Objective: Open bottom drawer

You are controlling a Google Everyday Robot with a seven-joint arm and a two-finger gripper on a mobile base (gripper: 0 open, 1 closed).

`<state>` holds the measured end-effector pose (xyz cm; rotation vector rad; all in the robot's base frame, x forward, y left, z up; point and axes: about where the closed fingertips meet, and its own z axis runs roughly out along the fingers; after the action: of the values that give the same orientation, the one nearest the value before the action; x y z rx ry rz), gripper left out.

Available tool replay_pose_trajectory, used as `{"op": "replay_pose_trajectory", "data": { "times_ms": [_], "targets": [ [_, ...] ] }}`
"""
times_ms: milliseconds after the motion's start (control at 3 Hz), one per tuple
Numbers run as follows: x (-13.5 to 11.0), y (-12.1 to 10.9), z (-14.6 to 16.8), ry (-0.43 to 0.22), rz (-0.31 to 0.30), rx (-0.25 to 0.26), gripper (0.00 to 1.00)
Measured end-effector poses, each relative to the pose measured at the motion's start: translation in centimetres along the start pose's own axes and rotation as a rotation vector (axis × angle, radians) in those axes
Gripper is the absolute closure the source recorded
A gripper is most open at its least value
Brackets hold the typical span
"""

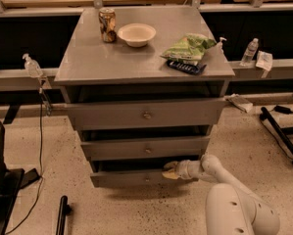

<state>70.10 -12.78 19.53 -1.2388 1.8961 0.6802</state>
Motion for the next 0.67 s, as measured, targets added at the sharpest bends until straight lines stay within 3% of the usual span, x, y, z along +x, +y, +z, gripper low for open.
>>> {"op": "replay_pose_trajectory", "data": {
  "times_ms": [667],
  "targets": [
    [-0.04, 0.0, -0.04, 0.0, 0.0, 0.0, 1.0]
  ]
}}
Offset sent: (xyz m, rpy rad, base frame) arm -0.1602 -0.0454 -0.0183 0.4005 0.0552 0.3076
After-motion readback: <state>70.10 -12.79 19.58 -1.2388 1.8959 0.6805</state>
